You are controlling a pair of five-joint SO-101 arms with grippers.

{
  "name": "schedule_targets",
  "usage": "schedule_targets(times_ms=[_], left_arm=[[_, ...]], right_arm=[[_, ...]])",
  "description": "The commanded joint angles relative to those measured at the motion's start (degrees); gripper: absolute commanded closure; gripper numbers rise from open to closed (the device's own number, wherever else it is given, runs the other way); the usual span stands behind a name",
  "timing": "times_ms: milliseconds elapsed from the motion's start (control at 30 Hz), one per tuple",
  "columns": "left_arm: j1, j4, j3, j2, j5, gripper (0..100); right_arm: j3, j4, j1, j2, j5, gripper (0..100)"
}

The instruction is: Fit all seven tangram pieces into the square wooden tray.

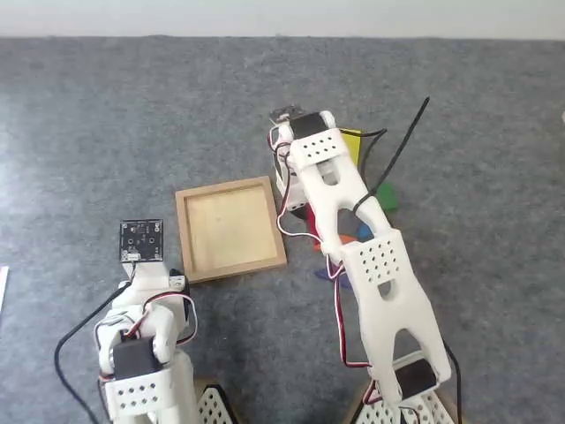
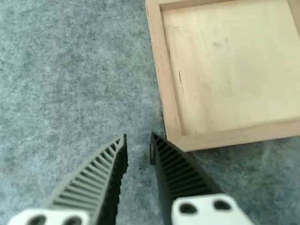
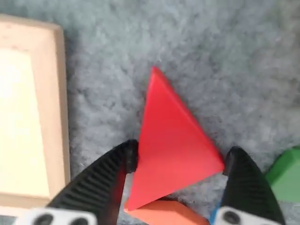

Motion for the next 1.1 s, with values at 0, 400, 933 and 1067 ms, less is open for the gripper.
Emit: schedule_targets(times_ms=[0,400,933,1067], left_arm=[[0.09,0.18,-0.66,-1.05,0.0,92],[0.09,0.18,-0.66,-1.05,0.0,92],[0.09,0.18,-0.66,-1.05,0.0,92],[0.09,0.18,-0.66,-1.05,0.0,92]], right_arm=[[-0.35,1.36,-1.1,1.01,-1.76,73.9],[-0.79,1.98,-0.84,2.59,-11.96,61.3],[-0.79,1.98,-1.71,2.51,-13.89,71.8],[-0.88,2.07,-1.71,2.33,-14.15,71.8]])
